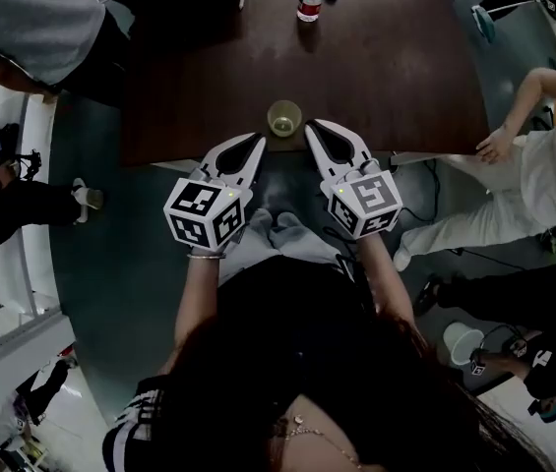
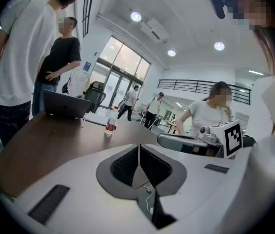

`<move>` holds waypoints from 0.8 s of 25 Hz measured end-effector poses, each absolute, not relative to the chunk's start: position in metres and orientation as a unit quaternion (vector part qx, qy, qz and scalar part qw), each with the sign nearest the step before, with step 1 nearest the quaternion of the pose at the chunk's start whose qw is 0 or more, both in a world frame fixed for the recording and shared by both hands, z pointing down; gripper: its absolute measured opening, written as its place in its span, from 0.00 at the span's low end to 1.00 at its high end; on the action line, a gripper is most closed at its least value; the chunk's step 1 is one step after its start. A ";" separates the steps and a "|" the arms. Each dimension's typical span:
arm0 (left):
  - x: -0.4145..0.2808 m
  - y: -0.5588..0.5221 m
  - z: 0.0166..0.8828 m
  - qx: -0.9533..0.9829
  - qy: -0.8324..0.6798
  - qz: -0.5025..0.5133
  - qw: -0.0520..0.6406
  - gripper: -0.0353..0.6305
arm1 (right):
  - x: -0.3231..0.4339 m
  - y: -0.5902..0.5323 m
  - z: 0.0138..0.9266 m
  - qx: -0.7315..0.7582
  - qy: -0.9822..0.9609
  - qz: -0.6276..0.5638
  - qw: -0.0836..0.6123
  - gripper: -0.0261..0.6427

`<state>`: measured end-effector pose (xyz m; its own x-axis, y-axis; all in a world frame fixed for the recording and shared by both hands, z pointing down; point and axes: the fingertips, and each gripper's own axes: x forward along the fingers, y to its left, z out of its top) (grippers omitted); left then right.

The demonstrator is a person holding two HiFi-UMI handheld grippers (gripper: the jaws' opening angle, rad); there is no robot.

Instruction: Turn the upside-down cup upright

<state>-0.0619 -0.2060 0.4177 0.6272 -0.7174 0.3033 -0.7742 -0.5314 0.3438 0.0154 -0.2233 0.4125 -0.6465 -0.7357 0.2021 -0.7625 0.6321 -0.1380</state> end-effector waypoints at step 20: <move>-0.071 -0.233 0.450 0.863 -0.424 0.081 0.261 0.08 | -0.004 -0.248 0.464 0.404 -0.899 0.142 0.091 0.39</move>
<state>-0.0705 -0.2330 0.4500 0.6267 -0.6906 0.3610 -0.7750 -0.5038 0.3815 -0.0043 -0.2477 0.4642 -0.6572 -0.7006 0.2780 -0.7522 0.6332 -0.1825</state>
